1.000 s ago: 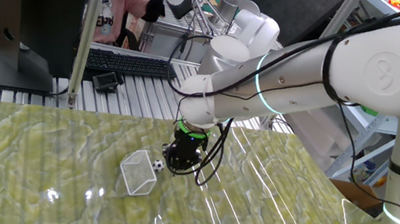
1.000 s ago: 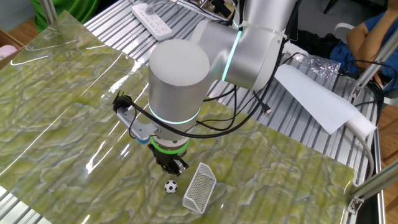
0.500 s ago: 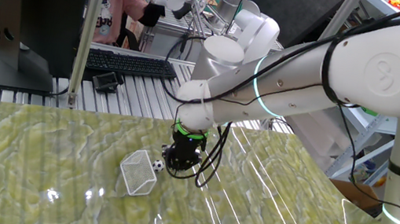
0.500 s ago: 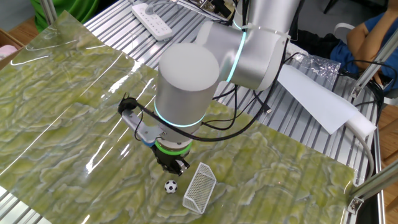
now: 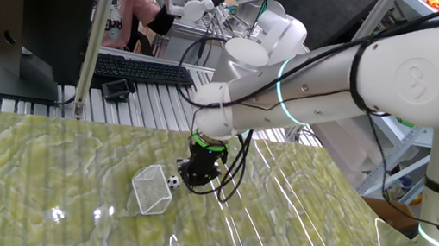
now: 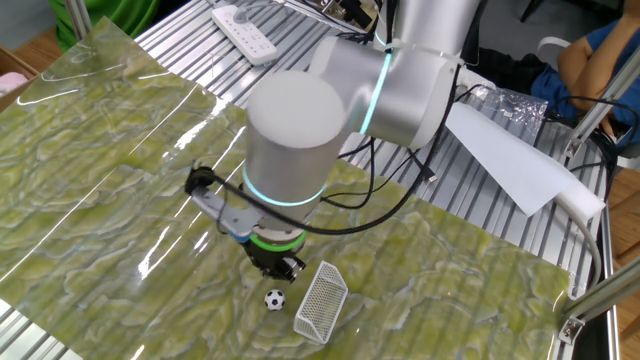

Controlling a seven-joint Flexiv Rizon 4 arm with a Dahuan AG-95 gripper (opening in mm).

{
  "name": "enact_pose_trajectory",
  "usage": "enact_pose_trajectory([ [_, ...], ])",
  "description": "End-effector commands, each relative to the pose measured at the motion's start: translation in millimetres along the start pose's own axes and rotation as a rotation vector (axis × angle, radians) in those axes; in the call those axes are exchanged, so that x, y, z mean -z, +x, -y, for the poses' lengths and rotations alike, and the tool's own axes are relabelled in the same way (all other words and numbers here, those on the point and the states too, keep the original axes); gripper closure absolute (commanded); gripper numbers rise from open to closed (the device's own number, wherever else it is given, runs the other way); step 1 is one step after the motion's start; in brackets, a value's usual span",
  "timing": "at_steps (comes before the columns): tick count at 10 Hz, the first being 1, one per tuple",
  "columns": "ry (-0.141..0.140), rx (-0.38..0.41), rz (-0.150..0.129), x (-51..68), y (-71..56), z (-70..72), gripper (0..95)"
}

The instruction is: Push the soccer ball into the goal

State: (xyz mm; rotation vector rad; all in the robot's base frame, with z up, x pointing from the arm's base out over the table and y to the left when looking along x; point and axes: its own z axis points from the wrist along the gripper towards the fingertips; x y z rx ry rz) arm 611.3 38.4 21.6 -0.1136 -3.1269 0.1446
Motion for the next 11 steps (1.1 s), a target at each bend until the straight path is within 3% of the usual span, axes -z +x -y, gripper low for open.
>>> enact_pose_trajectory([
  [1, 0.008, 0.018, -0.004, -1.6, -2.0, -0.7, 95.0],
  [8, 0.009, 0.028, 0.007, -1.0, -2.7, -0.7, 95.0],
  [10, 0.019, 0.012, 0.022, 1.2, -6.3, -0.9, 95.0],
  [11, 0.018, 0.018, 0.015, 3.1, -10.3, -1.3, 95.0],
])
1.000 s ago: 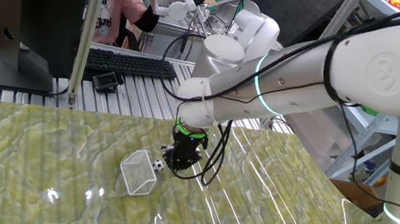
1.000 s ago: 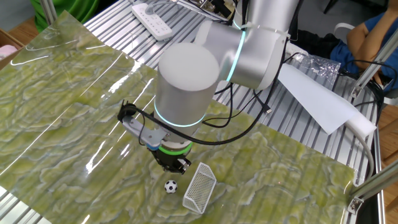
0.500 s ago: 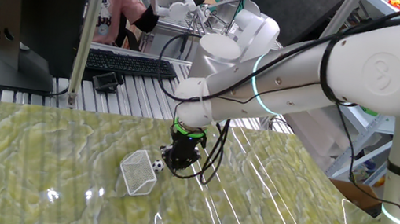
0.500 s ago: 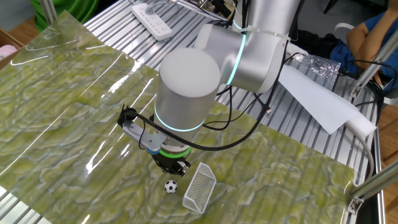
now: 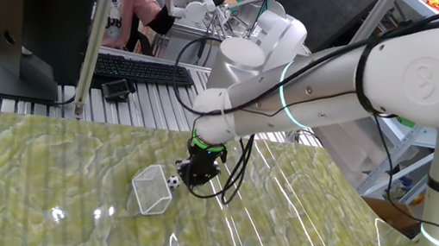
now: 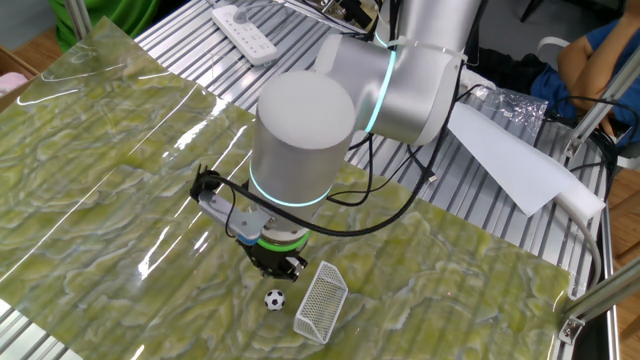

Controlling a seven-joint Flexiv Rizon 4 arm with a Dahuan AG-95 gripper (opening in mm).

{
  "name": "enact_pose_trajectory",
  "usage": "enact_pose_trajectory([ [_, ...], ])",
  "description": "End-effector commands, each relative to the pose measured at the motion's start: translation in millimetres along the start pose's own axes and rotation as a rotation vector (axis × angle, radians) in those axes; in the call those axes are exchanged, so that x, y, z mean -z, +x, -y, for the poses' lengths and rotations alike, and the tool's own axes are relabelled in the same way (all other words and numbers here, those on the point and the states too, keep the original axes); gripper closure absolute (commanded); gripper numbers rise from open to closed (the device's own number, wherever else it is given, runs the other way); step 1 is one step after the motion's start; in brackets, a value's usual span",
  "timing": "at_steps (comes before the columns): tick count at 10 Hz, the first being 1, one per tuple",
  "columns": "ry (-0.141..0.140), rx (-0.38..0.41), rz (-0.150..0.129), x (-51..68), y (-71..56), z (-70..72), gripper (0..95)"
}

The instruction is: Push the soccer ball into the goal

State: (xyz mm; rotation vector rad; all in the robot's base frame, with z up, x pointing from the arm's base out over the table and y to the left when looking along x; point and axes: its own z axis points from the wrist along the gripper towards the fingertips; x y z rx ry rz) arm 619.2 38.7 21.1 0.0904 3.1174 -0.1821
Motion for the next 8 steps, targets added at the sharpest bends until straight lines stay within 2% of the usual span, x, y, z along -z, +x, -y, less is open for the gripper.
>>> enact_pose_trajectory([
  [1, -0.002, 0.014, -0.014, 5.3, -6.6, -0.4, 95.0],
  [5, 0.000, 0.008, -0.009, 4.6, -9.7, 0.4, 95.0],
  [8, -0.004, 0.011, -0.011, 4.7, -21.9, 2.4, 95.0],
])
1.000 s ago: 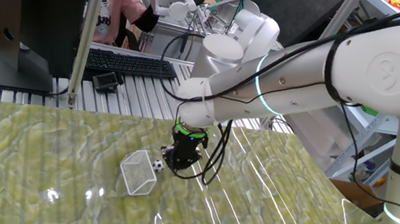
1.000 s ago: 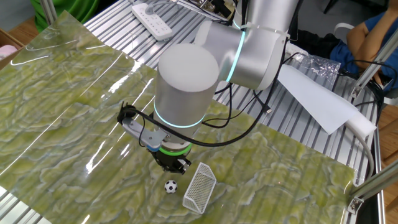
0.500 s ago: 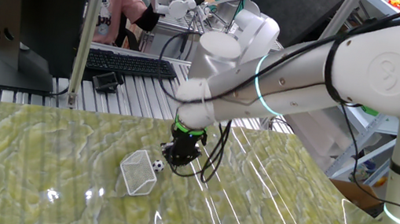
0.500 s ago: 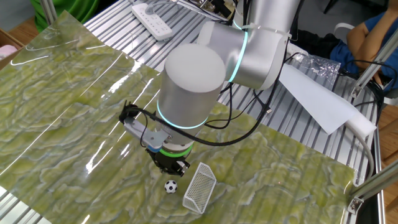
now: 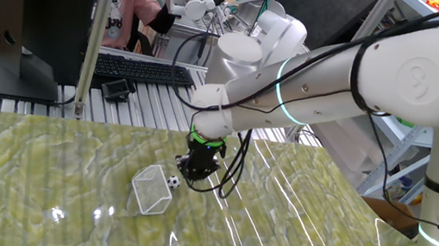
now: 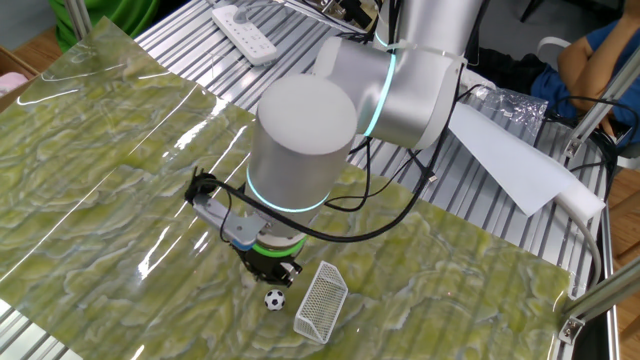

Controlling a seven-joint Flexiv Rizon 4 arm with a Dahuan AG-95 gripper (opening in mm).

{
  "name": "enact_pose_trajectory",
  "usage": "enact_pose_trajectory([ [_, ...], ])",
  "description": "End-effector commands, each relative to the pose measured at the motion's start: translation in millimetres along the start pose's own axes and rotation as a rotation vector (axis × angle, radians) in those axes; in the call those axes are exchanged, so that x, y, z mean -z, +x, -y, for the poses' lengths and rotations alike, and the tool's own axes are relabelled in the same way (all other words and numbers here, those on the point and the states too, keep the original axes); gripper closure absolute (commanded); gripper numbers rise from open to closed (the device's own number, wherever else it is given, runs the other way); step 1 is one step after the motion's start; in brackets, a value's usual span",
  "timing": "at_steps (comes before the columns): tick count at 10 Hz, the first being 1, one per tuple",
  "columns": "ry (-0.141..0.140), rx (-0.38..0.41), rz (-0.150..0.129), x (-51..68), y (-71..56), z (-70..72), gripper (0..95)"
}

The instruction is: Push the soccer ball into the goal

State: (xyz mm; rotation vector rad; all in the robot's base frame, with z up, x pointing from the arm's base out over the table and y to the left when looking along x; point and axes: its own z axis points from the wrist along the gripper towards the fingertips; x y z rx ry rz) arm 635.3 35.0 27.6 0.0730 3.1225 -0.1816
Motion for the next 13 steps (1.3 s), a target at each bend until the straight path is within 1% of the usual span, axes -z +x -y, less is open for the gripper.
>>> enact_pose_trajectory([
  [1, -0.005, 0.001, -0.008, -0.2, -8.3, -1.2, 95.0],
  [2, -0.010, -0.003, -0.010, -0.2, -10.5, -1.7, 95.0],
  [4, -0.017, -0.012, -0.008, -4.7, -12.3, -5.0, 95.0],
  [5, -0.015, -0.006, -0.010, -5.5, -12.7, -5.5, 95.0],
  [7, -0.019, -0.013, -0.013, -6.1, -12.5, -6.9, 95.0],
  [13, -0.028, -0.039, -0.023, -9.6, -10.0, -19.1, 95.0],
])
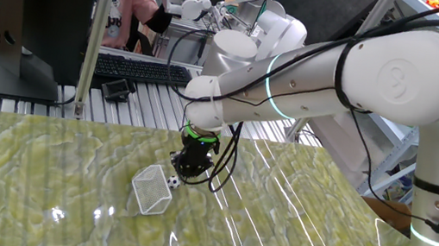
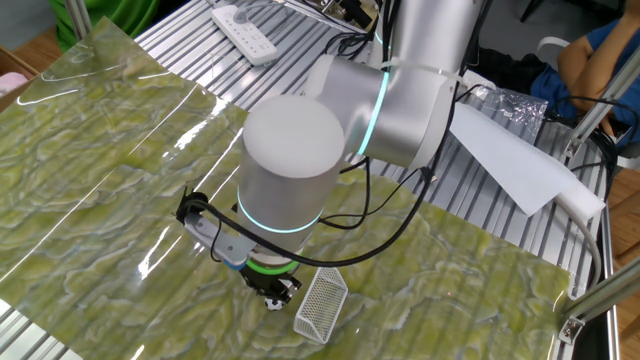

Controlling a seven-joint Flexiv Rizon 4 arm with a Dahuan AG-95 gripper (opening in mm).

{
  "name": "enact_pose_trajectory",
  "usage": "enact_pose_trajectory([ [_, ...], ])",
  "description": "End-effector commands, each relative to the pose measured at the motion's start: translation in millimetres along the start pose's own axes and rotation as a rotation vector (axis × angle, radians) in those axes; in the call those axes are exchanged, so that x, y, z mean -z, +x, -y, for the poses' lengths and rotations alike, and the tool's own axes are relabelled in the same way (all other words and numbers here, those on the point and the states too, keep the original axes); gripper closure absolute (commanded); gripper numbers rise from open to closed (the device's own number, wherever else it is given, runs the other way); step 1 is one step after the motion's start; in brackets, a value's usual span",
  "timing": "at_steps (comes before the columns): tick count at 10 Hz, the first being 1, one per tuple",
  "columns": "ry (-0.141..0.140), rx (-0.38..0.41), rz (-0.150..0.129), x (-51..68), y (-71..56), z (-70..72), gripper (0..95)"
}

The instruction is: Push the soccer ball into the goal

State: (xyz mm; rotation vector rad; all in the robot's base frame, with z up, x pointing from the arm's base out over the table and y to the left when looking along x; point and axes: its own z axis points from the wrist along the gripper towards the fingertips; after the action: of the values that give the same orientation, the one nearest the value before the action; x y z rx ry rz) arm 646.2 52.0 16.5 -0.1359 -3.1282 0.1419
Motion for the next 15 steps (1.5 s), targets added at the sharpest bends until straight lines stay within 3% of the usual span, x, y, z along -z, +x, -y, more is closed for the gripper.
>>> enact_pose_trajectory([
  [1, -0.008, 0.000, -0.004, -0.5, 0.2, -1.1, 95.0],
  [4, -0.027, -0.017, -0.008, -2.3, 1.2, -5.4, 95.0],
  [6, -0.079, -0.080, -0.016, -3.7, 3.3, -11.0, 95.0],
  [7, -0.151, -0.176, -0.050, -4.6, 6.3, -17.2, 95.0],
  [8, -0.375, -0.321, -0.134, -5.4, 10.2, -24.1, 95.0],
  [9, -0.429, -0.353, -0.158, -6.0, 12.5, -27.6, 95.0],
  [10, -0.405, -0.353, -0.147, -8.9, 15.8, -34.3, 95.0],
  [11, -0.353, -0.342, -0.112, -12.5, 19.3, -41.8, 95.0],
  [12, -0.326, -0.328, -0.102, -13.2, 19.9, -43.3, 95.0],
  [13, -0.189, -0.265, -0.061, -15.3, 22.9, -48.7, 95.0],
  [14, -0.200, -0.272, -0.064, -11.4, 22.9, -49.3, 95.0],
  [15, -0.188, -0.259, -0.071, -1.9, 20.9, -47.1, 95.0],
])
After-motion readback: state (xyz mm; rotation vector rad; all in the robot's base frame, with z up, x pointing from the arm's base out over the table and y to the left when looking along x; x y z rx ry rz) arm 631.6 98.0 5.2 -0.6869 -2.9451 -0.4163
